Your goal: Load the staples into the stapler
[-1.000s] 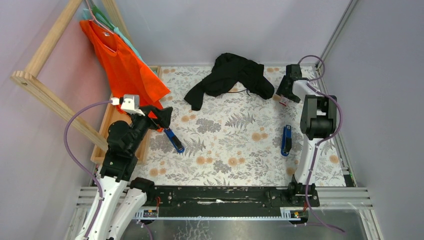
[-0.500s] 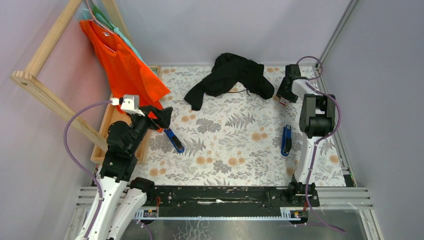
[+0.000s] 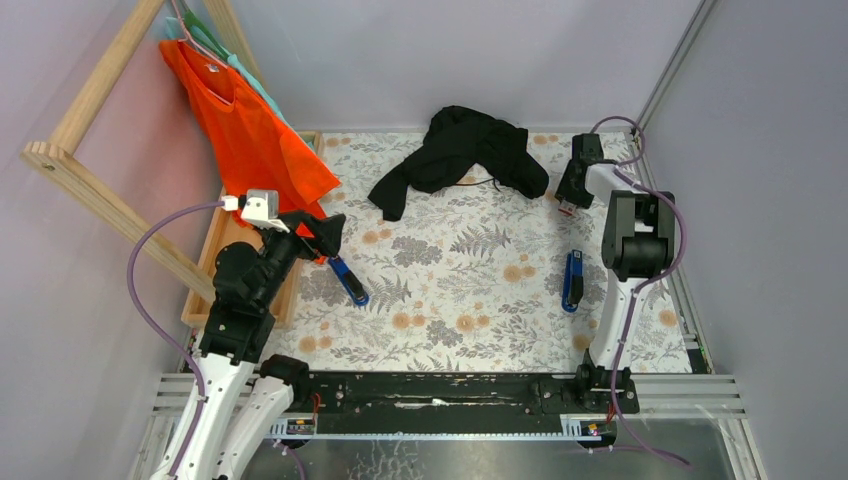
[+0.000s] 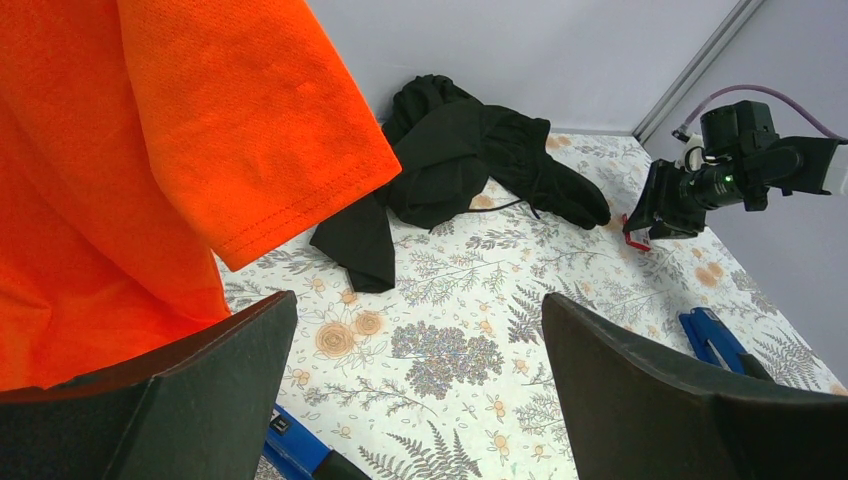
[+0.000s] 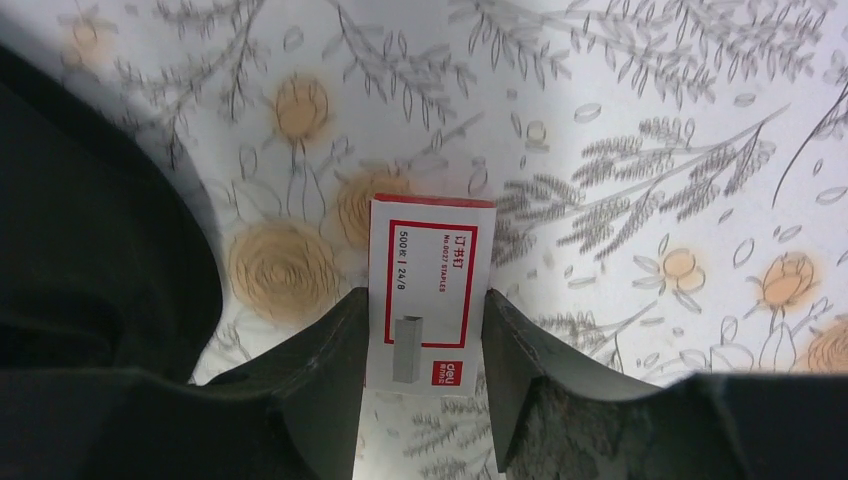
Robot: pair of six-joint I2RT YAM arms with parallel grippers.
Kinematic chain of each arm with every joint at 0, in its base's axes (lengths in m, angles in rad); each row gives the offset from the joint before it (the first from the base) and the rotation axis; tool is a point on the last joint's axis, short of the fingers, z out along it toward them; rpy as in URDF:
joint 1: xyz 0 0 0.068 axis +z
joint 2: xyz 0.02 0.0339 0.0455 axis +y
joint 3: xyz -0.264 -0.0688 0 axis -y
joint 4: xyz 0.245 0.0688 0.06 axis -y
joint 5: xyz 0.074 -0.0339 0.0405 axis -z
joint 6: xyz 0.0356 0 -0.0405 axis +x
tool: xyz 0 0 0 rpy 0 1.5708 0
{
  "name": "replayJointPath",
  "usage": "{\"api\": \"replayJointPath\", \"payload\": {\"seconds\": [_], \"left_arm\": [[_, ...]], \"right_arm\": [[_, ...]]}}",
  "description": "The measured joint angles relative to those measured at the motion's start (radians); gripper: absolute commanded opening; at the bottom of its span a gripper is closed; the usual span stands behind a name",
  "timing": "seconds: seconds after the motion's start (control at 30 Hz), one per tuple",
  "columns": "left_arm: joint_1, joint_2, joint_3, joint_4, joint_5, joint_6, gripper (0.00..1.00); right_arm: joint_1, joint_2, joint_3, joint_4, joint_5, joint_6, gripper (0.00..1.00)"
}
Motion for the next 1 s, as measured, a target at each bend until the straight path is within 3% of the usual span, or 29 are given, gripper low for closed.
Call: {"api": "replayJointPath", "payload": {"seconds": [0.37, 0.63, 1.0], "left_arm": [[0.0, 0.026, 0.0, -0.009, 0.017, -0.001, 1.0], [0.0, 0.09, 0.01, -0.039, 0.058, -0.029, 1.0], [0.0, 0.218, 0.084, -0.219, 0.122, -0.115, 1.0]], "right_arm": [[0.045, -0.21, -0.29, 0.021, -0.098, -0.013, 0.42], [0.273, -0.376, -0.487, 0.019, -0.147, -0.017, 0.41], [0.576, -0.581, -0.68, 0.051, -0.225, -0.024, 0.41]]}}
